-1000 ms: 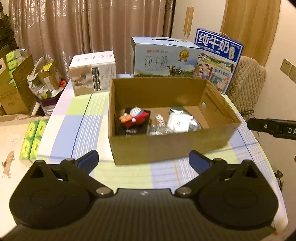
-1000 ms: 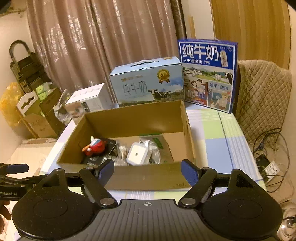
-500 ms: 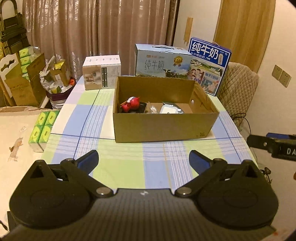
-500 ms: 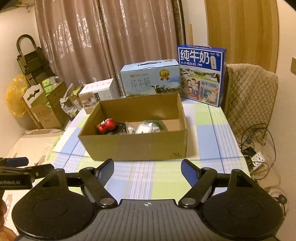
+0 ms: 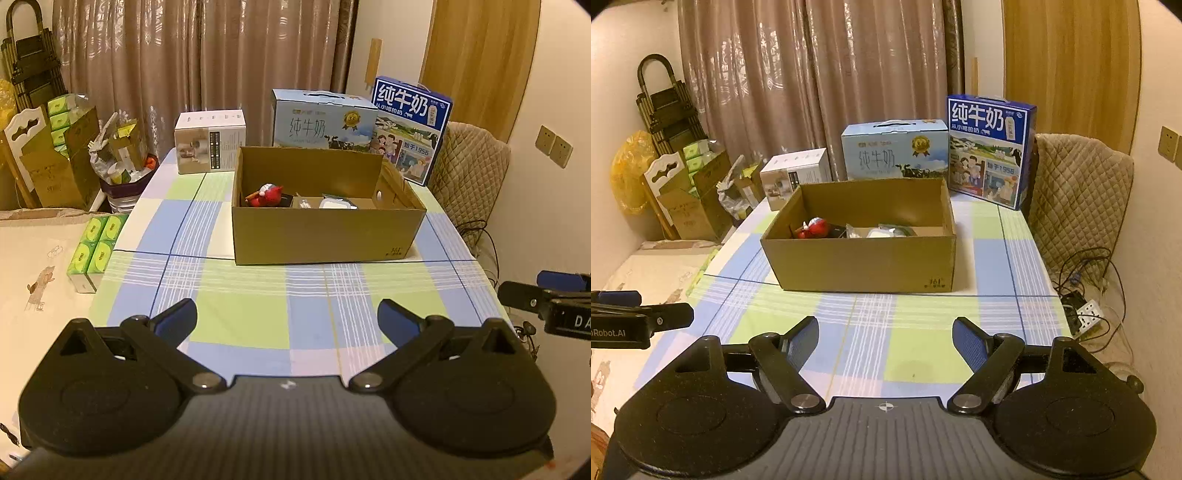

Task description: Organize objects

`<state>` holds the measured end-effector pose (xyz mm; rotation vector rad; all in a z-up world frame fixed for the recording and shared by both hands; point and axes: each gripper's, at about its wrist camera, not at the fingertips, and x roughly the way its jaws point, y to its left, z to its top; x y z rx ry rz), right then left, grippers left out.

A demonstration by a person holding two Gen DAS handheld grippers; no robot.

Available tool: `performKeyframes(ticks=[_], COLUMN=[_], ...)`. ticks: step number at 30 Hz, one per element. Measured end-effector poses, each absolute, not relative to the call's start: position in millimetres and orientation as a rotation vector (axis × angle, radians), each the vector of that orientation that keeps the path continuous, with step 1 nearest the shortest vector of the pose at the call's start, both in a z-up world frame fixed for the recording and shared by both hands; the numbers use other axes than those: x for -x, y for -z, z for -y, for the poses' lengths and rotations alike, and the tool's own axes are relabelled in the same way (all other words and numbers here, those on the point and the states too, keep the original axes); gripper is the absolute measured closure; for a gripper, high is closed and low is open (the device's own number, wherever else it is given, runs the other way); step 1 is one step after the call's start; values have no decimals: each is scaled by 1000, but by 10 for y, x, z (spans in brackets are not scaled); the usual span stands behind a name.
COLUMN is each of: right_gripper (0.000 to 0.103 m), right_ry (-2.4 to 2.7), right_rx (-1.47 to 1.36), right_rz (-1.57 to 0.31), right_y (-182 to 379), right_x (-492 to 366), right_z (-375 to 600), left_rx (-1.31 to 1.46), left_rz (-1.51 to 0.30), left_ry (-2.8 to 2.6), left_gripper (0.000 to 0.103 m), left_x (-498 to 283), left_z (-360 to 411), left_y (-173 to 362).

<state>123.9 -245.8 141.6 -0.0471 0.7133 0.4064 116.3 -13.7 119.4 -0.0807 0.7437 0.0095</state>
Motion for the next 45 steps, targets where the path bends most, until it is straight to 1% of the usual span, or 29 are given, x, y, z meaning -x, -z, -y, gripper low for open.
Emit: performKeyframes(ticks=[27, 45], right_gripper=[26, 26], right_ry=[-400, -399], right_rx=[46, 45], right_rz=[-758, -761], right_y=[-1213, -1200], right_x=[-1237, -1237], right_z=[2463, 2470], left_rx=[77, 52], left_rz=[-764, -757], left_ry=[-25, -17], left_gripper=[1, 1], left_x=[-1161, -1151], left_z=[187, 242], left_y=[-1034, -1014])
